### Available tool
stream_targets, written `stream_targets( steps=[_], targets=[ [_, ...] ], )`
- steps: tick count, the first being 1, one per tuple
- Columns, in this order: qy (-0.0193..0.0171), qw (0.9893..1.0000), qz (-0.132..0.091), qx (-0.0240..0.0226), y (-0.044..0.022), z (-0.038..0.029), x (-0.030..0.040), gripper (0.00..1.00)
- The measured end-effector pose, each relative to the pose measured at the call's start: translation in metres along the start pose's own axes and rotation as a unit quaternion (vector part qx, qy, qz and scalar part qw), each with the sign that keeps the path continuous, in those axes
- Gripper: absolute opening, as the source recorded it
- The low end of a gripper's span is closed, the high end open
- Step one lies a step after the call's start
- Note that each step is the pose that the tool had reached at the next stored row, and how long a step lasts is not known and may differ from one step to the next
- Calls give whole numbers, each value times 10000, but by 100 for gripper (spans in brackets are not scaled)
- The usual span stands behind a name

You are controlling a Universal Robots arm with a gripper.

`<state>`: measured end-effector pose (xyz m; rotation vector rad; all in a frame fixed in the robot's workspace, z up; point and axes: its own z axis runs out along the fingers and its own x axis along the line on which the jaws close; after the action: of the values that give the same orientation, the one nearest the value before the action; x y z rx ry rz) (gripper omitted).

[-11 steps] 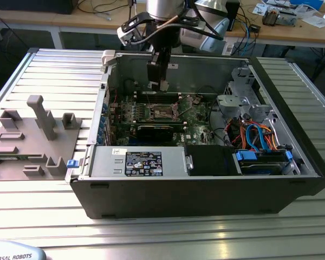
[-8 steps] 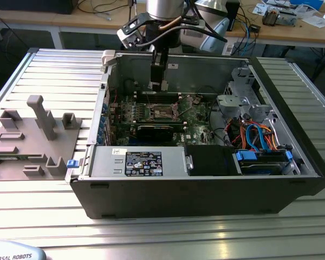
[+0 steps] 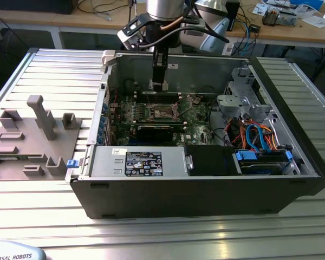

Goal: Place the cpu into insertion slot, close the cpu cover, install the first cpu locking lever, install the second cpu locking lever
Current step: 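Place the cpu into insertion slot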

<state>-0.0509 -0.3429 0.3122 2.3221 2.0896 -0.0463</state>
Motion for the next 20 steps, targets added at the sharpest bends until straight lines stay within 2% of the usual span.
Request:
stream_targets(
  steps=[2, 11, 17, 20],
  targets=[
    [-1, 9999, -132, -5, 0, 0, 0, 54],
    [-3, 9989, -469, -16, 0, 0, 0, 54],
    [-5, 9970, -774, -26, 0, 0, 0, 54],
    [-6, 9964, -846, -28, 0, 0, 0, 54]
  ],
)
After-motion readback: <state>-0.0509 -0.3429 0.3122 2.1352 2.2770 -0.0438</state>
